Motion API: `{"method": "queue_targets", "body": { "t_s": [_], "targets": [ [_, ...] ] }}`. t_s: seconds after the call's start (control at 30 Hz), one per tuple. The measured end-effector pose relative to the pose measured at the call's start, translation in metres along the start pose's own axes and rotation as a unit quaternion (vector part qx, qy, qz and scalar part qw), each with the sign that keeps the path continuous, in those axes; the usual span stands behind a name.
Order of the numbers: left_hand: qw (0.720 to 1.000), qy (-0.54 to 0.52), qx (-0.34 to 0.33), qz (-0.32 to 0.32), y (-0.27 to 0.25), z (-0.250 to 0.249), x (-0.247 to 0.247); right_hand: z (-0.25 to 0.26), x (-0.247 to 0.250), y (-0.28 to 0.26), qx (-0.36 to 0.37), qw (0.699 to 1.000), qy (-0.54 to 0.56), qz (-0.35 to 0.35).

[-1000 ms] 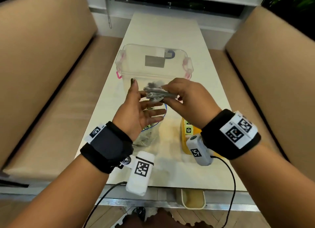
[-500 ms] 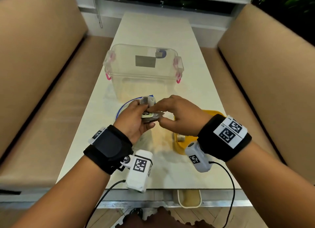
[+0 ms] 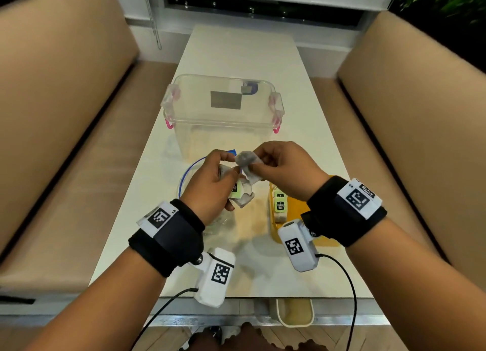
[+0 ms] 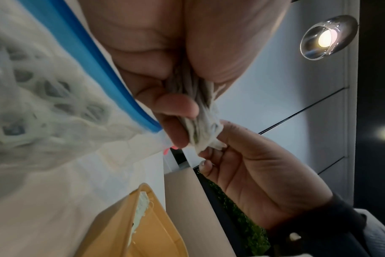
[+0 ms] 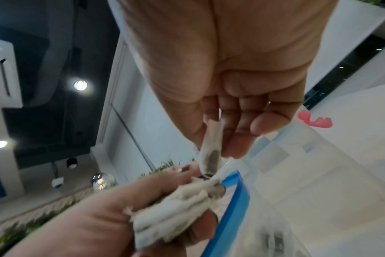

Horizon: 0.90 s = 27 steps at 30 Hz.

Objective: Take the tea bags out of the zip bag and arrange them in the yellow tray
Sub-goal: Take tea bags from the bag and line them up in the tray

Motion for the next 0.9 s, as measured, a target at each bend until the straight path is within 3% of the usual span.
{"method": "queue_targets", "body": {
  "t_s": [0.2, 0.57, 0.7, 0.83, 0.9],
  "targets": [
    [0.997, 0.061, -0.047, -0.015, 0.000, -0.010, 0.005, -0.008, 0.019, 0.001, -0.021, 0.994, 0.053, -0.091],
    [0.998, 0.027, -0.062, -0.012, 0.004, -0.011, 0.002, 0.017, -0.002, -0.010, 0.062, 0.997, -0.013, -0.038],
    [0.997, 0.028, -0.063, 0.017, 0.003, -0.008, -0.001, 0.012, 0.020, -0.008, 0.040, 0.995, 0.045, -0.079],
    [0.995, 0.033, -0.070, 0.056, 0.001, -0.007, -0.011, 0.016, 0.013, -0.003, 0.032, 0.999, 0.036, 0.007],
    [0.996, 0.023, -0.064, 0.061, 0.000, -0.007, -0.014, 0.015, 0.016, -0.001, 0.034, 0.999, 0.040, 0.004]
  ]
}}
Point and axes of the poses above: each hand's wrist, its own y-axis towards the middle knuckle, its own x-axis out of the back of the hand, z = x × y, the point moved 10 cm from there along y, towards the middle knuckle
